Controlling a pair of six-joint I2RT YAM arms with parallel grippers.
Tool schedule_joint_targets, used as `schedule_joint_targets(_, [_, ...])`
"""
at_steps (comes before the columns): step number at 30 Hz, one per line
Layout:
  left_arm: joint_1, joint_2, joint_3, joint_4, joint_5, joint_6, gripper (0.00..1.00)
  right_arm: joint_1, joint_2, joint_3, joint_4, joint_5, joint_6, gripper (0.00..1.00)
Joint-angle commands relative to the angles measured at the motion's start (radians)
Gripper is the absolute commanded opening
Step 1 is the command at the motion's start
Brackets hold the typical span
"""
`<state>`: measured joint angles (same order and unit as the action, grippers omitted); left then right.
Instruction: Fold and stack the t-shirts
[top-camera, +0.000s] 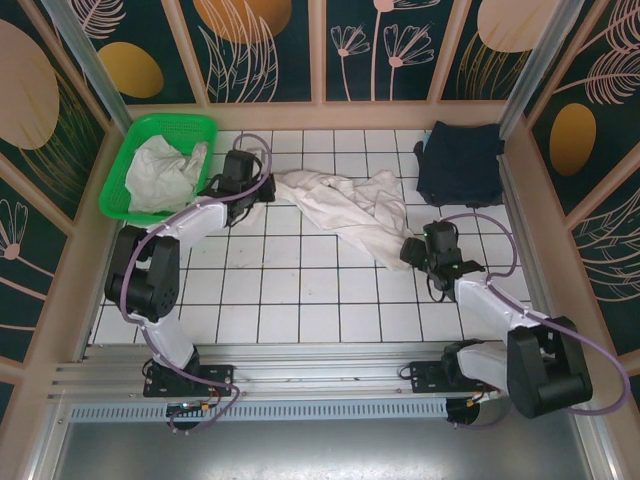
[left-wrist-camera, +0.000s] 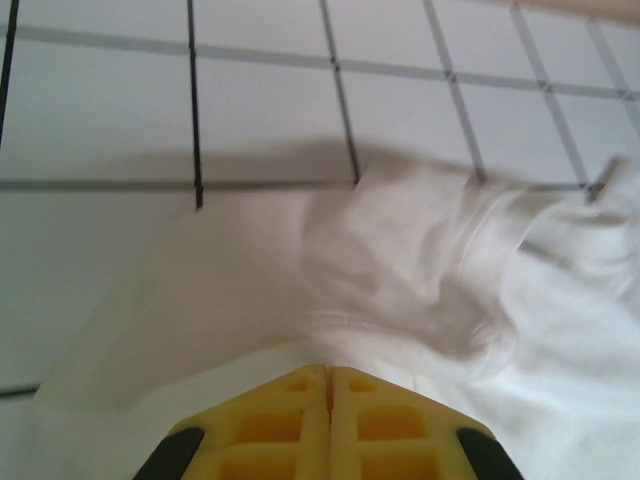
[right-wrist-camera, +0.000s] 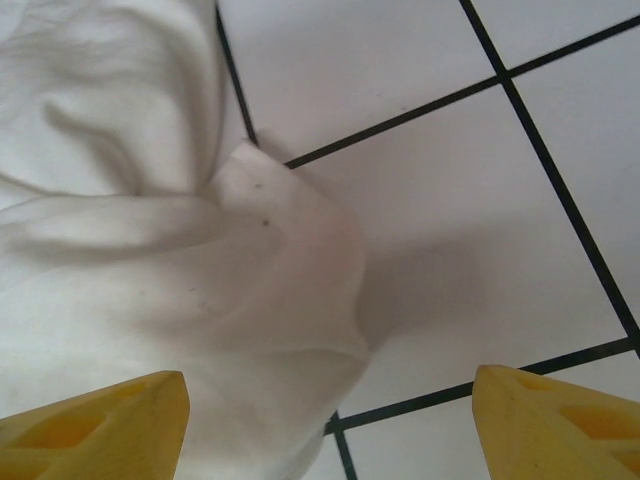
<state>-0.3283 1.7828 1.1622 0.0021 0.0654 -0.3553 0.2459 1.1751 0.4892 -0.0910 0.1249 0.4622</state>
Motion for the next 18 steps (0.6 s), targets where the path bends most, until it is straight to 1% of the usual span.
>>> schedule_joint_targets(1, [0.007,-0.017,-0.023,0.008,-0.034,0.011,0.00,-0.036,0.043,0.045,0.091,-0.076,-0.004,0.74])
schedule_joint_targets(4, [0.007,-0.025,-0.028,0.005,-0.029,0.010,0.00,-0.045,0.130,0.068,0.160,-0.105,-0.030,0.73])
schedule_joint_targets(6, [0.008,-0.035,-0.041,0.012,-0.025,0.010,0.00,-0.050,0.218,0.110,0.158,-0.105,-0.036,0.69])
schedule_joint_targets(7, [0.008,-0.040,-0.046,0.010,-0.027,0.011,0.00,-0.053,0.258,0.132,0.145,-0.100,-0.037,0.65])
schedule_joint_targets(10, [0.008,-0.061,-0.066,0.006,-0.039,0.017,0.02,-0.056,0.331,0.175,0.120,-0.092,-0.023,0.39])
schedule_joint_targets(11, [0.008,-0.063,-0.072,0.002,-0.043,0.017,0.02,-0.056,0.327,0.174,0.123,-0.088,-0.014,0.31])
schedule_joint_targets(14, [0.009,-0.119,-0.091,-0.007,-0.057,0.017,0.01,-0.054,0.269,0.172,0.110,-0.059,0.001,0.13])
schedule_joint_targets(16, [0.009,-0.154,-0.096,-0.023,-0.074,0.022,0.00,-0.051,0.215,0.187,0.067,-0.029,-0.003,0.03])
schedule_joint_targets(17, [0.009,-0.179,-0.097,-0.035,-0.087,0.025,0.00,-0.047,0.178,0.200,0.037,-0.007,-0.008,0.00])
schedule_joint_targets(18, [0.009,-0.203,-0.099,-0.045,-0.098,0.027,0.00,-0.041,0.143,0.212,0.005,0.014,-0.014,0.00])
